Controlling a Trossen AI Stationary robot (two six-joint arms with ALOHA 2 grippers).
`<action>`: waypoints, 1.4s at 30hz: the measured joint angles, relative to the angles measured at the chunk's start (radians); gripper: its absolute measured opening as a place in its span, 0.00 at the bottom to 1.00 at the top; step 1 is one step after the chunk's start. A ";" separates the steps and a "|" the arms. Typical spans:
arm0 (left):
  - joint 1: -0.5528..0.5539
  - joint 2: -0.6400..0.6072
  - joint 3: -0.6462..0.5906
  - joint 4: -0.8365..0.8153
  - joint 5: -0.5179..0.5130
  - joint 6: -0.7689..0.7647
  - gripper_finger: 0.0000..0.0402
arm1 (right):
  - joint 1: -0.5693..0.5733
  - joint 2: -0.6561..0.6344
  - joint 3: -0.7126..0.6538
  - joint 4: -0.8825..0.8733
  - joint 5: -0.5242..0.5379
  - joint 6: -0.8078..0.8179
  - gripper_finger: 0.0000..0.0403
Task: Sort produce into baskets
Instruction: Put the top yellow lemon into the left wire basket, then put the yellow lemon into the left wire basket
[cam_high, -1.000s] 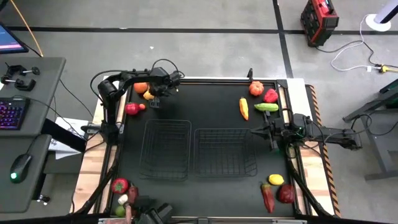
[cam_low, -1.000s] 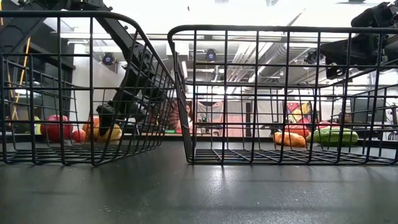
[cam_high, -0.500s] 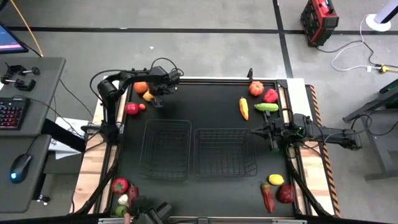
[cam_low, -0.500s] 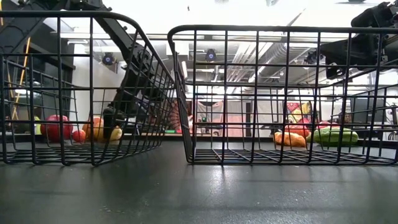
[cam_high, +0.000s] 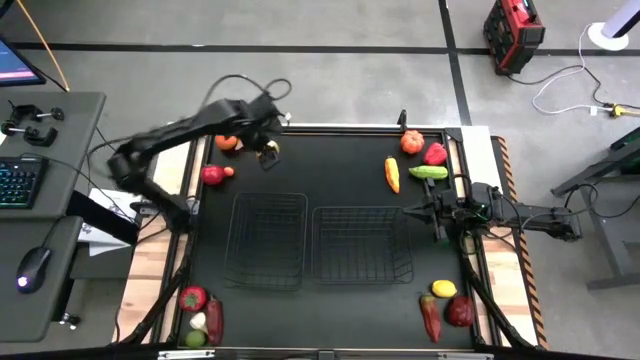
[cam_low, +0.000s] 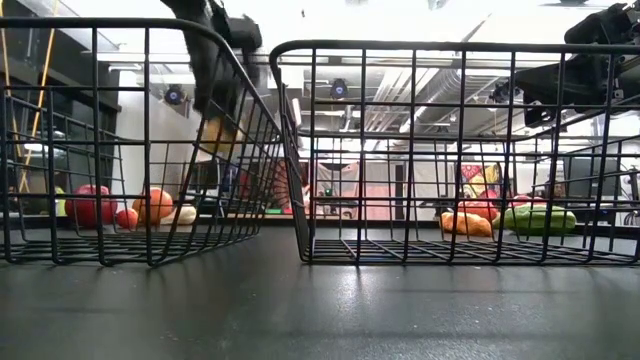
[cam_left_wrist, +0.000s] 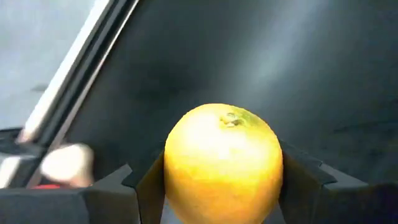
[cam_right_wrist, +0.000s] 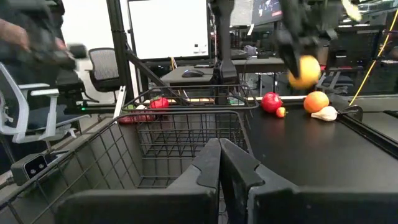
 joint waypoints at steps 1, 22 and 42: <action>-0.030 -0.048 0.000 0.002 0.022 -0.049 0.53 | 0.000 0.000 0.000 0.000 0.000 0.000 0.00; -0.737 -0.206 0.001 -0.120 -0.169 -0.834 0.69 | 0.000 0.000 0.000 0.000 0.000 0.000 0.00; -0.737 -0.182 0.000 -0.101 -0.183 -0.457 0.85 | 0.000 0.000 0.000 0.000 0.000 0.000 0.00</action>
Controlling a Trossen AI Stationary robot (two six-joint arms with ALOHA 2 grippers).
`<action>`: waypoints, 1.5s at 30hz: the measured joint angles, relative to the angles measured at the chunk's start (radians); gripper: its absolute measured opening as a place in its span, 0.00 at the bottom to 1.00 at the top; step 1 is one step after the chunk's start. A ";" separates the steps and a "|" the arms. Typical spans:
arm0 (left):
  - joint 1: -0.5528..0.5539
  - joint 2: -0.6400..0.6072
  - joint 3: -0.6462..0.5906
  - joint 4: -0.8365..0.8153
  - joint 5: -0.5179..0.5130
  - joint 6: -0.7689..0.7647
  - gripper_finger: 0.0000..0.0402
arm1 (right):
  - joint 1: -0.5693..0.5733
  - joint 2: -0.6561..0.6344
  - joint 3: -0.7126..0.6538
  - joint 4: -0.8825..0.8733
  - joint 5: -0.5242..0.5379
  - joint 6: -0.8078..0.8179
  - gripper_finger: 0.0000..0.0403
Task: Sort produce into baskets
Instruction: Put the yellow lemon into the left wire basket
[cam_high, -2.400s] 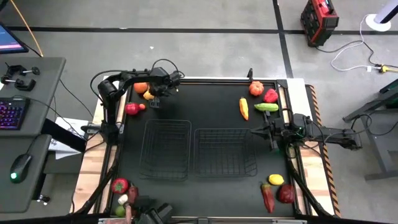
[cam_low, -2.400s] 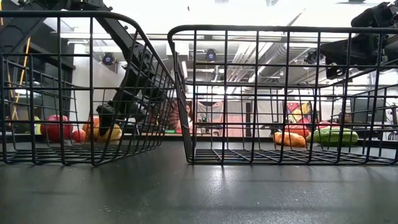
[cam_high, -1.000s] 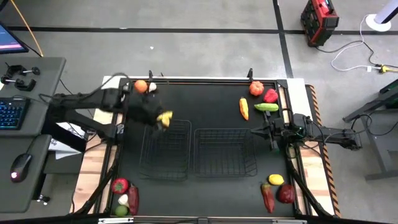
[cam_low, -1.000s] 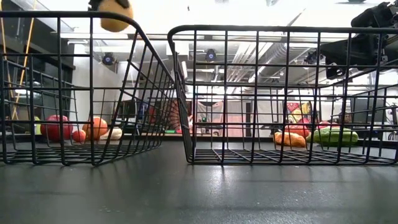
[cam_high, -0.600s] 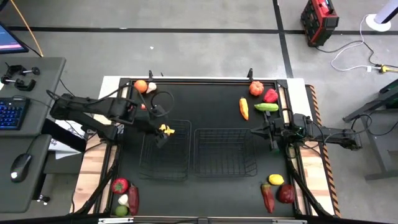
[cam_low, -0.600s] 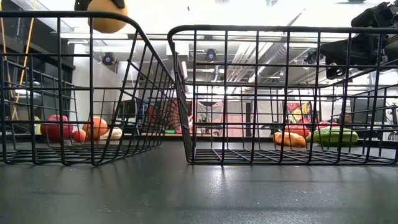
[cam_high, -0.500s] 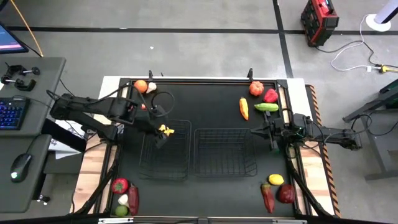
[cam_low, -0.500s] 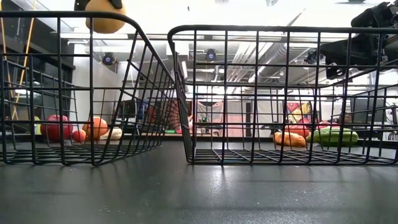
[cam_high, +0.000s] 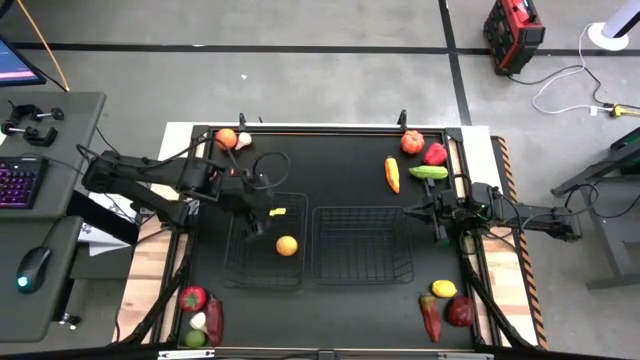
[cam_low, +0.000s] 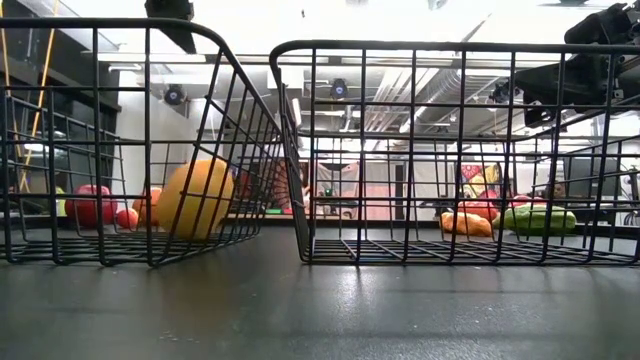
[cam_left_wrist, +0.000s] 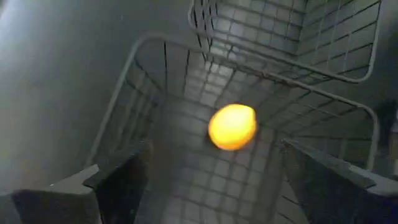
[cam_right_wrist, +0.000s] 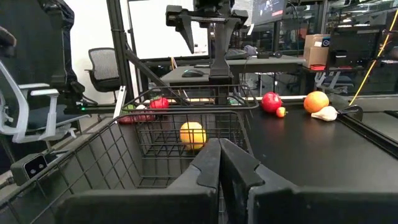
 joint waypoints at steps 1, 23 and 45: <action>-0.011 0.001 0.000 0.016 -0.024 0.015 0.85 | 0.000 0.000 0.000 0.000 0.000 0.000 0.00; -0.174 0.017 -0.230 0.961 -0.172 -0.471 0.86 | 0.000 0.001 0.000 0.118 0.089 0.134 0.00; 0.063 -0.527 -0.531 0.990 -0.358 -0.121 0.86 | 0.030 0.493 0.511 0.255 0.175 0.712 0.00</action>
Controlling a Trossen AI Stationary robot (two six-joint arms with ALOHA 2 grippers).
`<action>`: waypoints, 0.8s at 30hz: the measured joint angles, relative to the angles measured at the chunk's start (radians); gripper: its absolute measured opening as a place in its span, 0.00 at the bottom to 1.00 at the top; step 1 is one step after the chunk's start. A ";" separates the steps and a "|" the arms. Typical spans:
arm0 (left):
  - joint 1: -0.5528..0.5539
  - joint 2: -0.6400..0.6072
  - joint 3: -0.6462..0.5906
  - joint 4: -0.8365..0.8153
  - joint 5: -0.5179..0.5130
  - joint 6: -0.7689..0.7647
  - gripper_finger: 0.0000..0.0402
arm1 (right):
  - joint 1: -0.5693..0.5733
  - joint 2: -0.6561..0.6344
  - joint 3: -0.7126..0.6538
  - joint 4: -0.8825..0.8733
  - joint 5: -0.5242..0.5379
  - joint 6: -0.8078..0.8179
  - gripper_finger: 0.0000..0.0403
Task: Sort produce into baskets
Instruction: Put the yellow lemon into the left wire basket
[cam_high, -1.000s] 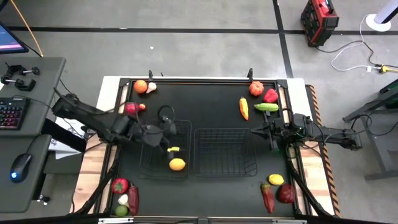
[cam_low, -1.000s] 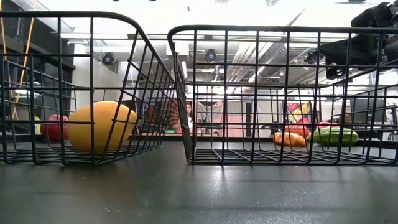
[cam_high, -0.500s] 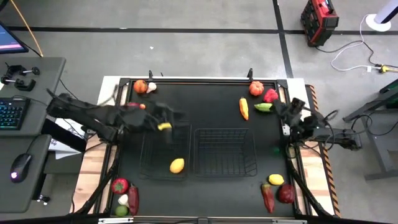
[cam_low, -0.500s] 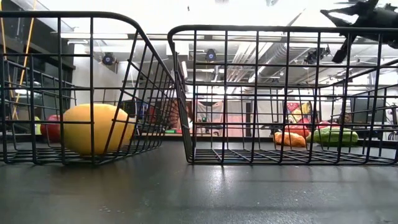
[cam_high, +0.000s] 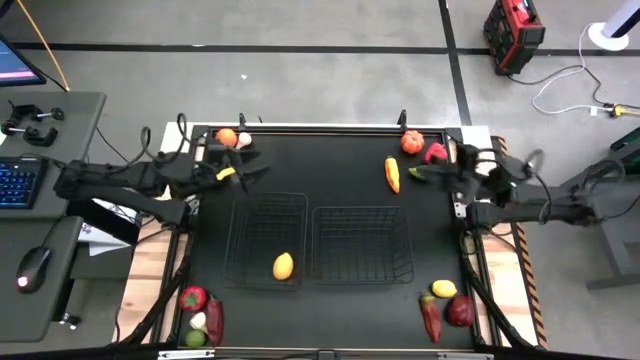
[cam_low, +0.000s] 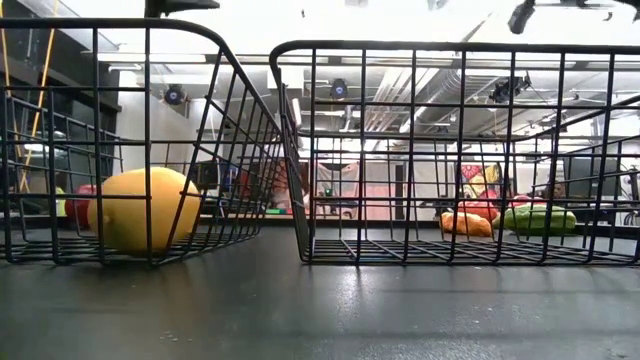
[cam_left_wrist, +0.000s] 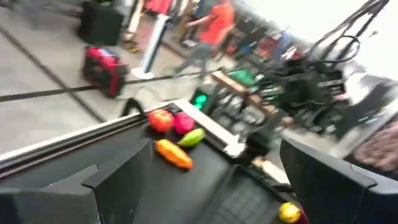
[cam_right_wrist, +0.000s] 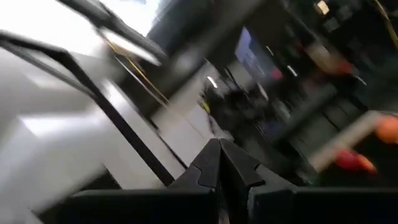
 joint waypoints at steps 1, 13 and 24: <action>0.002 -0.017 -0.032 0.036 0.012 -0.012 0.86 | 0.000 0.047 0.051 -0.053 0.001 -0.024 0.00; 0.003 -0.145 -0.105 0.082 0.088 0.027 0.86 | -0.015 0.472 0.728 -1.249 -0.142 -0.032 0.15; 0.003 -0.206 -0.105 0.040 0.204 0.050 0.86 | 0.223 0.704 0.798 -1.817 -0.374 -0.026 0.73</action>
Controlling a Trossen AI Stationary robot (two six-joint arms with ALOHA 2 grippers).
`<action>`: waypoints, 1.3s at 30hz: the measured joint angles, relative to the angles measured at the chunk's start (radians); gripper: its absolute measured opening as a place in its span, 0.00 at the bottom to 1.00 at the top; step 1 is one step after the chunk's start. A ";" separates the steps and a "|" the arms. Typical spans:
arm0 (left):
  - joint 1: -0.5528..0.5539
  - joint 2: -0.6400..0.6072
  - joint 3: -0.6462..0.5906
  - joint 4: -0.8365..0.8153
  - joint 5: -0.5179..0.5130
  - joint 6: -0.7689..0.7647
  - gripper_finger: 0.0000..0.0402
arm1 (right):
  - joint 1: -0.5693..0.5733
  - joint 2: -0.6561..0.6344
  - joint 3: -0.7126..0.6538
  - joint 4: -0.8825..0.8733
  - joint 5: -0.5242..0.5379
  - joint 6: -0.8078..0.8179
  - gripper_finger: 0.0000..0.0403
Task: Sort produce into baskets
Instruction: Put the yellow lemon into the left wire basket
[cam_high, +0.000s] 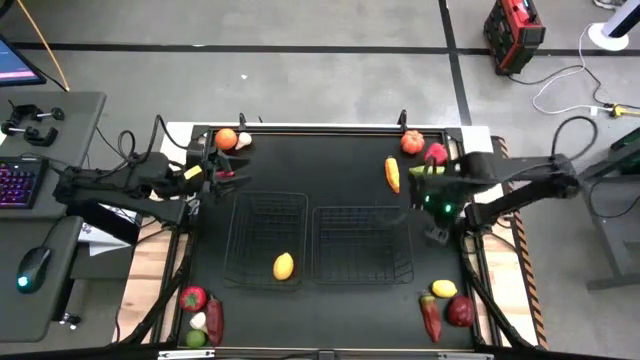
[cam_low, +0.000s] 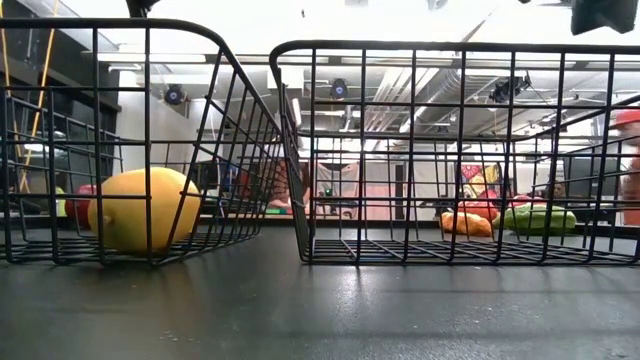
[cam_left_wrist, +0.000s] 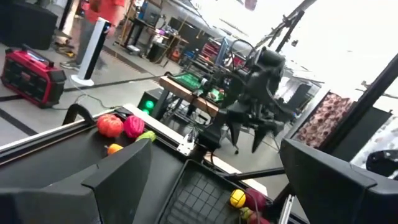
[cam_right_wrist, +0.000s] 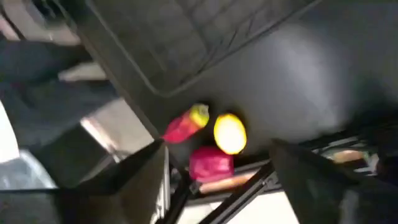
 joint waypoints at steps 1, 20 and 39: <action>0.000 -0.004 0.000 -0.002 0.006 0.001 0.86 | 0.026 0.005 -0.022 0.009 -0.015 0.002 0.77; 0.000 -0.026 0.001 -0.010 -0.059 -0.018 0.86 | 0.448 0.017 -0.491 0.442 -0.050 0.079 0.91; 0.000 -0.026 0.001 -0.003 -0.210 -0.015 0.86 | 0.645 0.022 -0.664 0.665 0.167 0.189 0.91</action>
